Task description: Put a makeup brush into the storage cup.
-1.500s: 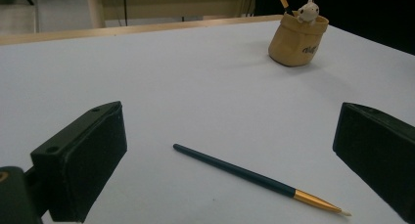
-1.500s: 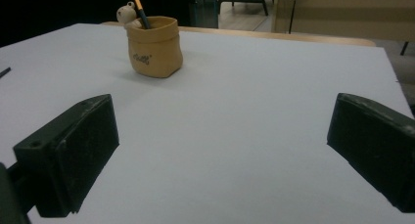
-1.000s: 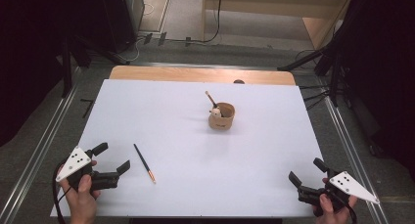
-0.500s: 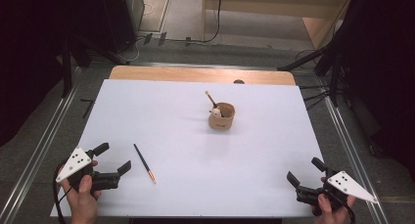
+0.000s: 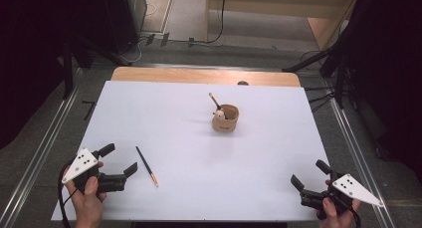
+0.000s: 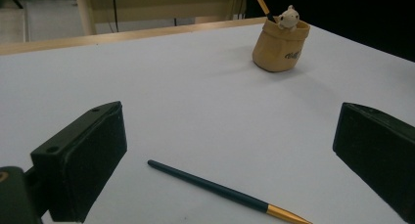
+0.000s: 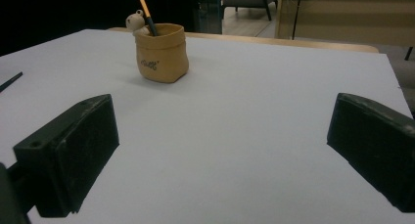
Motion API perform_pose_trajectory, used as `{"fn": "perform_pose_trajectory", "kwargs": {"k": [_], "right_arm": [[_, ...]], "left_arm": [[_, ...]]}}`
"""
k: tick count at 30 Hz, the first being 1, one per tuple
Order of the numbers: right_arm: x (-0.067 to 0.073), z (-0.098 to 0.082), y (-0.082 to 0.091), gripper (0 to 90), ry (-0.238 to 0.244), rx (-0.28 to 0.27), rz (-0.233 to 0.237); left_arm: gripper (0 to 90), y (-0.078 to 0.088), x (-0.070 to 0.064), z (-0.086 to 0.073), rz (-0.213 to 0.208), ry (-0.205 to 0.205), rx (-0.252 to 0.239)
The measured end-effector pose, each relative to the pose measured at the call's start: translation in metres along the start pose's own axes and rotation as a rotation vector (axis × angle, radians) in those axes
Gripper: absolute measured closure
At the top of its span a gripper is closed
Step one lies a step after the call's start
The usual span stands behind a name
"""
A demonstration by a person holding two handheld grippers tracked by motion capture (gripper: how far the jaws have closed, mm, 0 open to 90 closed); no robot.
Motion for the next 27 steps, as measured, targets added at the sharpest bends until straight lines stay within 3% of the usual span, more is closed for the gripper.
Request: {"fn": "perform_pose_trajectory", "kwargs": {"k": [8, 27], "right_arm": [[-0.001, 0.000, 0.000, 0.0, -0.005, -0.003, 0.004], [0.004, 0.000, -0.004, 0.0, 0.007, 0.005, 0.023]], "left_arm": [[0.3, -0.006, -0.006, 0.012, -0.009, -0.032, 0.017], [0.3, -0.023, -0.012, 0.030, -0.009, -0.047, 0.071]]}}
Point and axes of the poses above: each handheld gripper's, and its own axes: y roughly backward along the jaws, z roughly out of its top, x roughly to its left, the point moved 9 cm from there along -y, roughly forward along the jaws, and after that the axes turned 11 degrees about z, right-handed, at the moved point
